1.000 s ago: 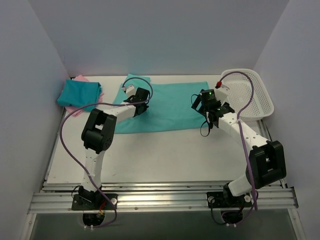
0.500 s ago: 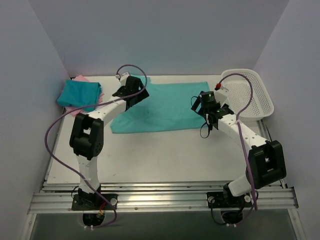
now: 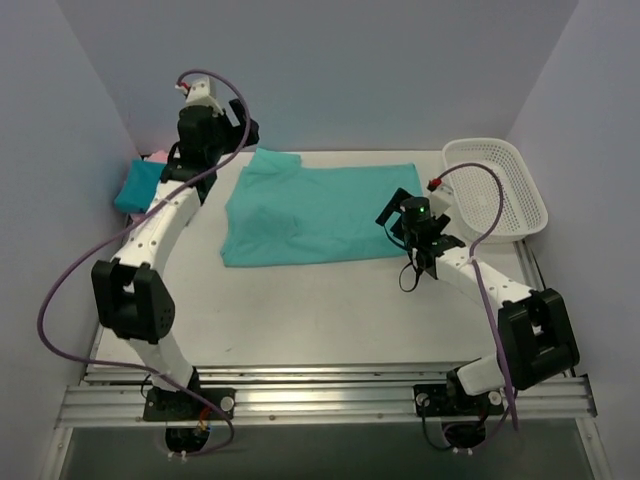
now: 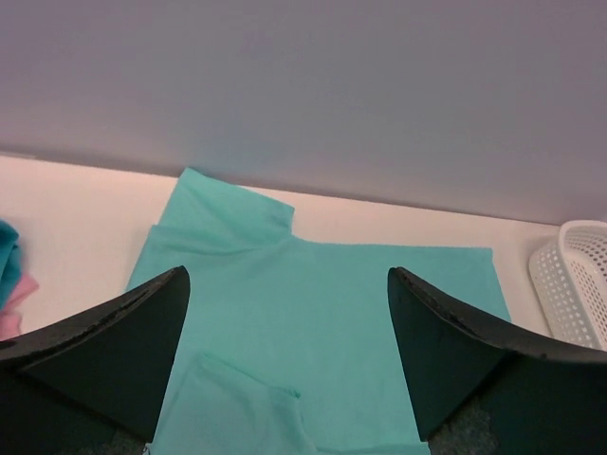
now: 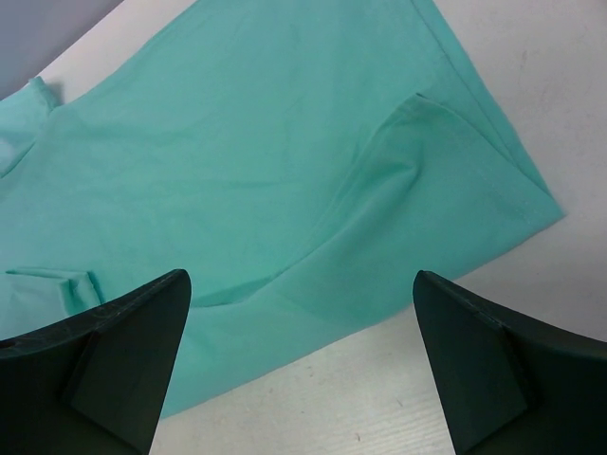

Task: Fold and stack the t-shirts
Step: Fold the tshirt

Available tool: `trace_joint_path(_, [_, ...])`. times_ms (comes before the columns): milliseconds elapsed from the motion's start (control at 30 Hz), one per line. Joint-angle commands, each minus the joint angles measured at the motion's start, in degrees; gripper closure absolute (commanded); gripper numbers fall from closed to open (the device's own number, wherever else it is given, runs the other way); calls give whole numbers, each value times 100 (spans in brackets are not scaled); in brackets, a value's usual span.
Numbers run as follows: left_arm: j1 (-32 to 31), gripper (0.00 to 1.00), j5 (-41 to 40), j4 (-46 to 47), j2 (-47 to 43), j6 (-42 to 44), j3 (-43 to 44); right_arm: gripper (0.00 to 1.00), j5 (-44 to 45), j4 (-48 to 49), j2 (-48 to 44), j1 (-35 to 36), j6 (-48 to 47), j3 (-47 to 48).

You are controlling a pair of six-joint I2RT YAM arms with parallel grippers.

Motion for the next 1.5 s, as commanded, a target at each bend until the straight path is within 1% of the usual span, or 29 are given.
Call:
trace_joint_path(0, [899, 6, 1323, 135, 1209, 117, 578, 0, -152, 354, 299, 47, -69, 315])
trace_joint_path(33, [1057, 6, 1734, -627, 1581, 63, 1078, 3, -108, -39, 414, 47, -44, 700])
trace_joint_path(67, [1181, 6, 1903, -817, 1907, 37, 1527, 5, -82, -190, 494, 47, -61, 877])
trace_joint_path(100, [1365, 6, 1922, -1071, 2510, -42, 2263, 6, -64, -279, 547, 47, -87, 992])
trace_joint_path(167, [1463, 6, 1957, -1599, 3041, -402, 2952, 6, -29, -289, 486, 38, -166, 1055])
trace_joint_path(200, [1681, 6, 2062, -1654, 3461, -560, 3425, 6, -133, -193, 381, 30, -227, 1029])
trace_joint_path(267, [1709, 6, 2403, -1462, 3772, -535, 3719, 7, -169, -122, 249, 38, -455, 897])
trace_joint_path(333, [1701, 6, 2537, -1347, 4150, -360, 4158, 7, -196, -87, 21, 21, -561, 792])
trace_joint_path(367, [1701, 6, 2398, -1460, 4273, -342, 4369, 7, -213, -95, -50, 21, -605, 687])
trace_joint_path(400, [1701, 6, 2362, -1574, 4596, -333, 4623, 7, -239, -104, -216, 21, -606, 634])
trace_joint_path(433, [1709, 6, 2388, -1653, 4799, -333, 5191, 7, -257, -139, -304, 21, -597, 590])
trace_joint_path(467, [1718, 6, 2432, -1785, 4976, -333, 5467, 8, -301, -139, -383, 38, -597, 467])
trace_joint_path(500, [1718, 6, 2537, -1838, 5334, -333, 5722, 8, -353, -96, -567, 56, -623, 397])
trace_joint_path(567, [1692, 6, 2590, -1787, 5583, -385, 6074, 9, -468, -78, -726, 82, -615, 282])
trace_joint_path(667, [1631, 6, 2520, -1269, 5724, -508, 5726, 9, -565, -43, -1016, 100, -623, 97])
trace_joint_path(733, [1604, 6, 2450, -1075, 5856, -657, 5689, 9, -617, -51, -1184, 117, -632, 44])
trace_joint_path(867, [1516, 6, 2485, -1074, 6234, -895, 5987, 9, -583, 27, -1290, 135, -693, 18])
trace_joint_path(933, [1298, 6, 2293, -1144, 6322, -860, 6005, 9, -547, 54, -1115, 135, -746, 122])
trace_joint_path(1000, [1218, 6, 2178, -1179, 6366, -851, 5979, 9, -530, -155, -843, 135, -773, 281])
trace_joint_path(1233, [1200, 6, 2212, -1136, 6594, -1053, 5953, 9, -591, -8, -806, 144, -720, 132])
trace_joint_path(1300, [1191, 3, 2282, -1074, 6682, -1158, 5953, 9, -574, -7, -824, 135, -720, 123])
trace_joint_path(1367, [1156, 10, 2344, -960, 6744, -1185, 5961, 9, -565, -25, -824, 144, -729, 132])
trace_joint_path(1400, [1147, 15, 2336, -942, 6796, -1185, 5970, 9, -556, -42, -832, 144, -729, 132])
trace_joint_path(1433, [1138, 24, 2318, -907, 6814, -1185, 5970, 9, -556, -43, -850, 144, -738, 124])
trace_joint_path(1467, [1129, 27, 2318, -898, 6866, -1203, 5996, 9, -539, -51, -868, 135, -738, 115])
